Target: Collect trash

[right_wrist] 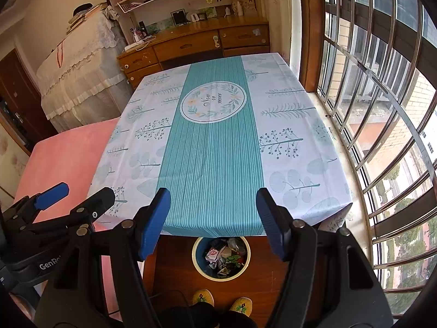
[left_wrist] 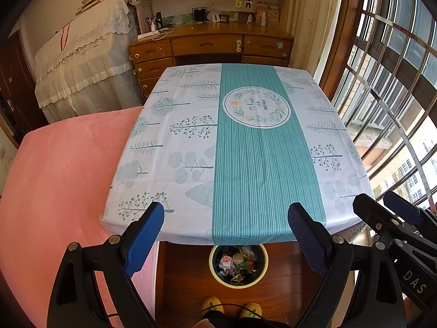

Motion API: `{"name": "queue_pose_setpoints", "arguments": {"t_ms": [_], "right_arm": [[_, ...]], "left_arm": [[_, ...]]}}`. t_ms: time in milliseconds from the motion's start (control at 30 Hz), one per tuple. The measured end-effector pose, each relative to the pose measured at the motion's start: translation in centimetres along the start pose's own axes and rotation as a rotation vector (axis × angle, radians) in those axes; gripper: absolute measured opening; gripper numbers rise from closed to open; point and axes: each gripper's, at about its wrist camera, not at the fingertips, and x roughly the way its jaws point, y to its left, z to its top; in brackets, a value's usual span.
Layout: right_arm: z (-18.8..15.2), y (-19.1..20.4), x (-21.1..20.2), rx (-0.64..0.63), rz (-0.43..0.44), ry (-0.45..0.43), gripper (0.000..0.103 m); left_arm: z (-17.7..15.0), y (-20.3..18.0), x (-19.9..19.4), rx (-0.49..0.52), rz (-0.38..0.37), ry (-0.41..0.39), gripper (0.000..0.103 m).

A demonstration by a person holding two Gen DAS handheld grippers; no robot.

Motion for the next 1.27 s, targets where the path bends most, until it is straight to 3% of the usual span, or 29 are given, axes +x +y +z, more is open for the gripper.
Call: {"name": "queue_pose_setpoints", "arguments": {"t_ms": [1267], "right_arm": [[-0.6,-0.6,0.0,0.013,-0.003,0.0,0.062]], "left_arm": [[-1.3,0.5,-0.5,0.027,0.013,-0.004,0.093]]}}
